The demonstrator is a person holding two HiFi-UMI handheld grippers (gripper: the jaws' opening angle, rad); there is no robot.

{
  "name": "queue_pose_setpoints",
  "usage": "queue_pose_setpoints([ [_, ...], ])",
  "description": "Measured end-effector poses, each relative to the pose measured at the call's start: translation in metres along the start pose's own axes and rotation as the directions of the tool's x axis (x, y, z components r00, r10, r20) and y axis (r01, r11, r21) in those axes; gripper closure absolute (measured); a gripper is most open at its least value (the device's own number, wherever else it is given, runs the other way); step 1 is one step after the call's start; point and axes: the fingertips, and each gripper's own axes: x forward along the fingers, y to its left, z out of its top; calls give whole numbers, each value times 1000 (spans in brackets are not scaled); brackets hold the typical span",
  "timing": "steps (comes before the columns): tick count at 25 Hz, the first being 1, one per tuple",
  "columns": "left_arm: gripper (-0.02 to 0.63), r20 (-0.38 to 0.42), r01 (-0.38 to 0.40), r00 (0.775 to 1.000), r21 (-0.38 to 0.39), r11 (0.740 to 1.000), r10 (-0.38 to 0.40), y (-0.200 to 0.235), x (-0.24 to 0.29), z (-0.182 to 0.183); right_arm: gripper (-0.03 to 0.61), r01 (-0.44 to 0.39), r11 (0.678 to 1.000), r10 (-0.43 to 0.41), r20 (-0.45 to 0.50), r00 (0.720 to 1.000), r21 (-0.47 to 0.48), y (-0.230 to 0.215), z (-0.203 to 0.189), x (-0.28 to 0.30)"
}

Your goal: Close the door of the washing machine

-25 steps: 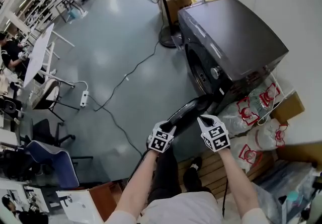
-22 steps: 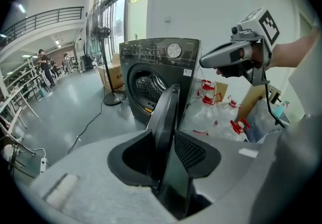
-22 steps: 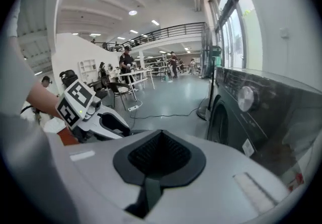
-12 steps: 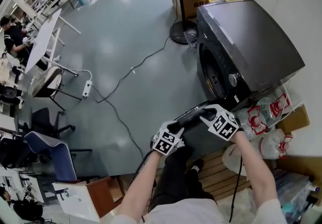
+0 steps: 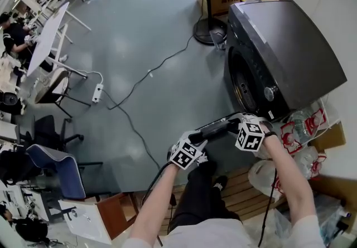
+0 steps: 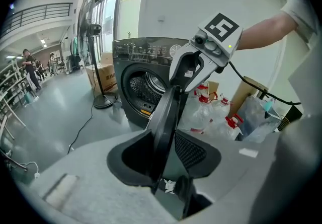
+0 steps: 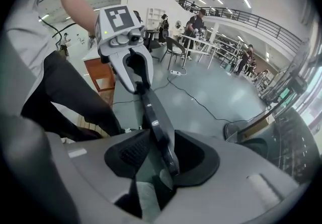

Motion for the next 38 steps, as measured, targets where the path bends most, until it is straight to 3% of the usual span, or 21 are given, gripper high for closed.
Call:
queue_pose_setpoints([
  [6,471,-16,14,1000,11,1000,-14,13,5,6,431,-62,996,59,-49,997,-70,-3,-2,18],
  [26,451,-85,46,995,38,998,-43,55,16,20,431,-57,996,56,26,998,69,-34,7,27],
  [33,442,-146,103,985,63,993,-92,79,26,31,433,-30,988,32,-13,999,150,-53,9,33],
  [38,448,-182,174,970,65,983,-159,81,26,33,433,-51,980,68,-85,994,191,-55,9,34],
])
